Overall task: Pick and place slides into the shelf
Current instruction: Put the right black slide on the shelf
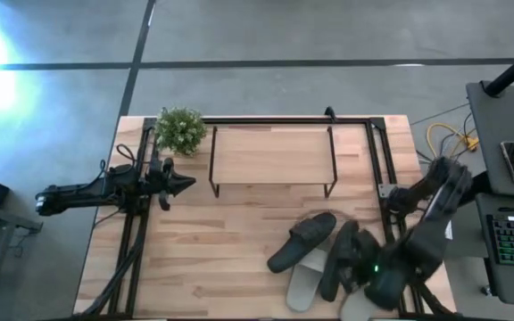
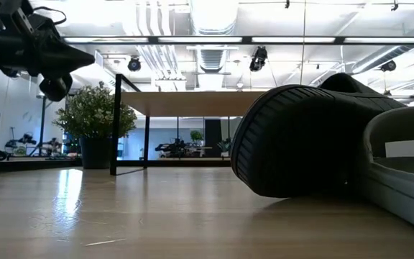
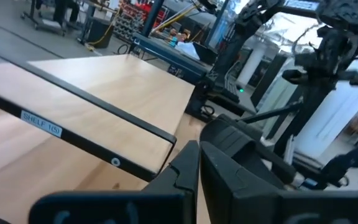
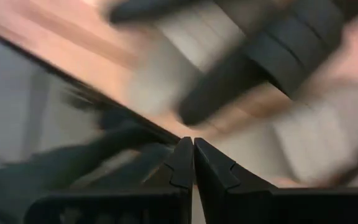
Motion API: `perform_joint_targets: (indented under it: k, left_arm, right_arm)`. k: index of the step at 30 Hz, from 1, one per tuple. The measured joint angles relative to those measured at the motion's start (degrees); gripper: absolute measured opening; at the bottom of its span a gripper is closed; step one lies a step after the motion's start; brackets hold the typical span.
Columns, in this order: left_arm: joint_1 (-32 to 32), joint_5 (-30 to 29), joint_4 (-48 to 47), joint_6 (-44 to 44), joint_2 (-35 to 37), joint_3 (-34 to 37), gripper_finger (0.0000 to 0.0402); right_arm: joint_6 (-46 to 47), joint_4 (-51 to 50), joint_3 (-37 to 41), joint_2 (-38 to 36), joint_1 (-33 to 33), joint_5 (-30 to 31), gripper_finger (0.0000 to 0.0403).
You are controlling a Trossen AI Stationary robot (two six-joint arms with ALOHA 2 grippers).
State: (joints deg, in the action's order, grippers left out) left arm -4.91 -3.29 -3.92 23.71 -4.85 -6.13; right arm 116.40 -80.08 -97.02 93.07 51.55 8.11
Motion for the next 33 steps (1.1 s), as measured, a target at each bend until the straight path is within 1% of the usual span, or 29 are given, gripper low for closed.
perform_joint_targets:
  k: [3, 7, 13, 14, 16, 20, 22, 28, 30, 33]
  left_arm:
    - [0.00, 0.01, 0.04, -0.57, -0.24, 0.00, 0.0000]
    - [0.00, 0.01, 0.05, -0.51, -0.41, 0.00, 0.0000]
    - [0.00, 0.08, 0.00, -0.07, -0.37, 0.00, 0.0000]
    - [0.00, 0.09, 0.00, -0.05, -0.37, 0.00, 0.0000]
    - [0.00, 0.07, 0.02, -0.05, -0.41, 0.00, 0.0000]
    - [0.00, -0.33, 0.05, -0.12, -0.35, 0.00, 0.0000]
    - [0.00, -0.37, 0.02, -0.12, -0.36, 0.00, 0.0000]
    - [0.00, -0.52, 0.06, -0.12, -0.54, 0.00, 0.0000]
    - [0.00, -0.53, 0.05, -0.12, -0.52, 0.00, 0.0000]
    - [0.00, -0.57, 0.04, -0.12, -0.54, 0.00, 0.0000]
  right_arm:
    - [1.63, -3.03, -1.16, 5.52, 1.51, -3.53, 0.0009]
    - [2.91, -4.62, -3.02, 12.18, 2.62, -3.56, 0.0009]
    - [-1.31, -4.79, -5.26, 20.90, 2.67, -3.63, 0.0009]
    - [-0.86, -4.99, -5.38, 21.91, 2.64, -3.94, 0.0009]
    - [2.85, -5.38, -5.14, 23.68, 2.70, -4.87, 0.0009]
    - [11.82, -5.65, -4.43, 24.66, 2.81, -11.04, 0.0009]
    - [13.28, -6.09, -4.85, 24.25, 2.90, -10.24, 0.0009]
    - [11.26, -9.46, -5.68, 23.88, 2.92, -5.77, 0.0011]
    - [10.38, -10.09, -5.46, 23.85, 2.92, -5.49, 0.0022]
    - [9.22, -9.93, -4.86, 23.85, 2.95, -5.49, 0.0057]
